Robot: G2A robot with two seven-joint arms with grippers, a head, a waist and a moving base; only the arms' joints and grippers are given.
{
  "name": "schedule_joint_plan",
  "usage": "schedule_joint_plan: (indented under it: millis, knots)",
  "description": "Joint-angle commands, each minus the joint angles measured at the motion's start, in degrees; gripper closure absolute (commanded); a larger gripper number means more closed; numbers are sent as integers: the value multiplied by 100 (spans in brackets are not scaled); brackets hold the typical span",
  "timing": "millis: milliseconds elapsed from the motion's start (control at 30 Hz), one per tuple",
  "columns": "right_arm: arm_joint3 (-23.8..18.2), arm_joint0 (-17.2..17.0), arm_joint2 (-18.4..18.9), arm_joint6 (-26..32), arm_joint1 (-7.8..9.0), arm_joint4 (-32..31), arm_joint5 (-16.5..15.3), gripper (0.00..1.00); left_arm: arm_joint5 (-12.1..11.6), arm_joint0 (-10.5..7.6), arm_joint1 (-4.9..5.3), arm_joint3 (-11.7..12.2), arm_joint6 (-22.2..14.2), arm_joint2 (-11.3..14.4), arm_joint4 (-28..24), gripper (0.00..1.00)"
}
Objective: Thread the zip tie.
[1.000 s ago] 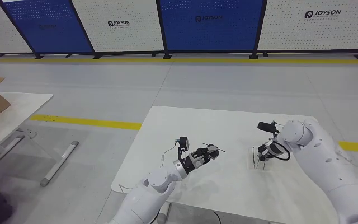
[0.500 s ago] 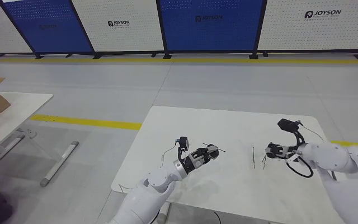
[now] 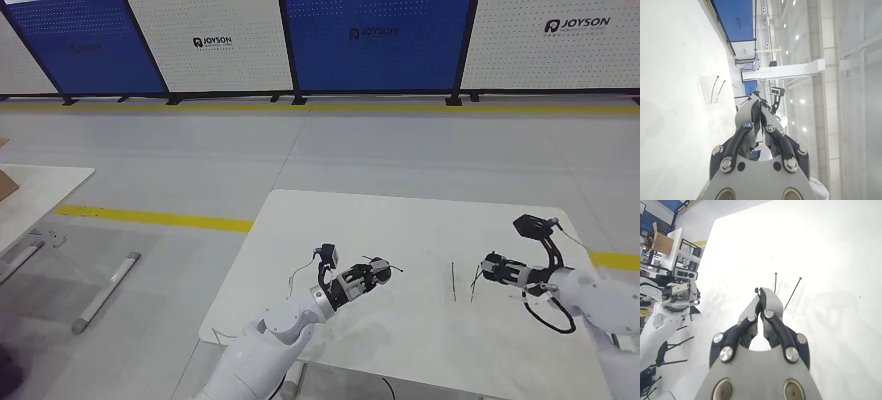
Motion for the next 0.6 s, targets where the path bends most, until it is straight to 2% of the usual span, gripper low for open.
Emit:
schedule_joint_plan:
  millis: [0,67,133,200,300,400,467,500,567]
  knots:
    - [4,-57,-123,-311,-24,-109,51,100,0,0,0,0,0,0,0,100]
    - [-1,-91,-143,-605,-58,157,69,100,0,0,0,0,0,0,0,100]
    - [-38,-209,34,-1123,-81,601,1,100,0,0,0,0,0,0,0,100]
    - [-143,-448,235,-1632,-91,969,-211,100,0,0,0,0,0,0,0,100]
    - [-368,-792,365,-2274,-107,1113,-430,100,0,0,0,0,0,0,0,100]
    - [-714,-1108,335,-3239,-154,859,-51,100,0,0,0,0,0,0,0,100]
    - [-882,-1246,116,-4148,-225,526,359,100,0,0,0,0,0,0,0,100]
    - [-915,-1268,-57,-4329,-260,461,453,100,0,0,0,0,0,0,0,100]
    - [-915,-1268,-57,-4329,-260,461,453,100,0,0,0,0,0,0,0,100]
